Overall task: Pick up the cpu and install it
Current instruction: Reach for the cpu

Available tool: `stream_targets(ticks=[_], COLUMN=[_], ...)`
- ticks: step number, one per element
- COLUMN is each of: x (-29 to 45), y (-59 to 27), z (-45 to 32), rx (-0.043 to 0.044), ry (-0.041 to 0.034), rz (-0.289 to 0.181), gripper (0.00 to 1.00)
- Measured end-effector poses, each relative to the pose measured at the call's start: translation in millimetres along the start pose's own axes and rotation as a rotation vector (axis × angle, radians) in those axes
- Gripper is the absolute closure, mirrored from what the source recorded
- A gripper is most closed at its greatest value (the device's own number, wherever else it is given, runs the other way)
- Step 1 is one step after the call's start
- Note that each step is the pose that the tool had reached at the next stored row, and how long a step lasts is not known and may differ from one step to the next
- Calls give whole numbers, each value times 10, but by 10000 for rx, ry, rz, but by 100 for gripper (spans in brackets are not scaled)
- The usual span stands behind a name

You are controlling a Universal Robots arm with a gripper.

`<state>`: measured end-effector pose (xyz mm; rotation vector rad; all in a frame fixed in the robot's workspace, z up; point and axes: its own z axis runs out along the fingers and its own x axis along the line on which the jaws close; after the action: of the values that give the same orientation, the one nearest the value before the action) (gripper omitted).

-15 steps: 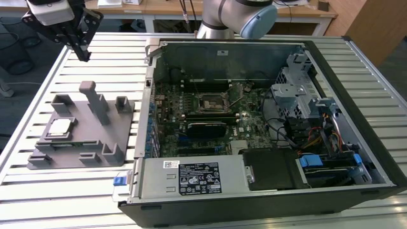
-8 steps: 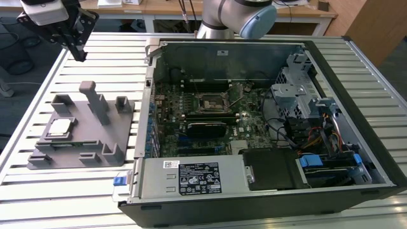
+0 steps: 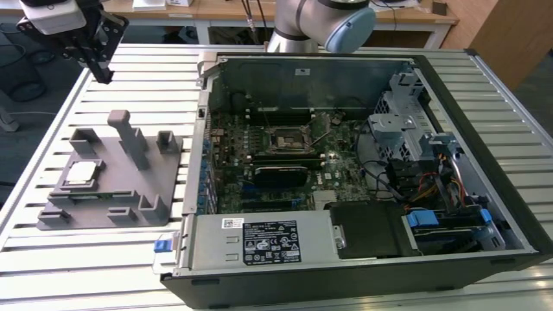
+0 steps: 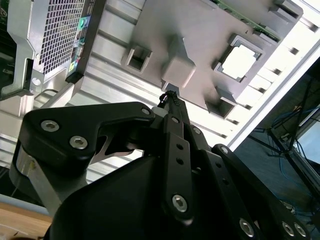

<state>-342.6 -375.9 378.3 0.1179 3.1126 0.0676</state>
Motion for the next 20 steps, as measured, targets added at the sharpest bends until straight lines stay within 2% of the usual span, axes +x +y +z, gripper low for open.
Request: stream_targets(ticks=[20], x=[179], y=[5], z=[8], rx=[0], ry=[-1], rz=[1], gripper=[89])
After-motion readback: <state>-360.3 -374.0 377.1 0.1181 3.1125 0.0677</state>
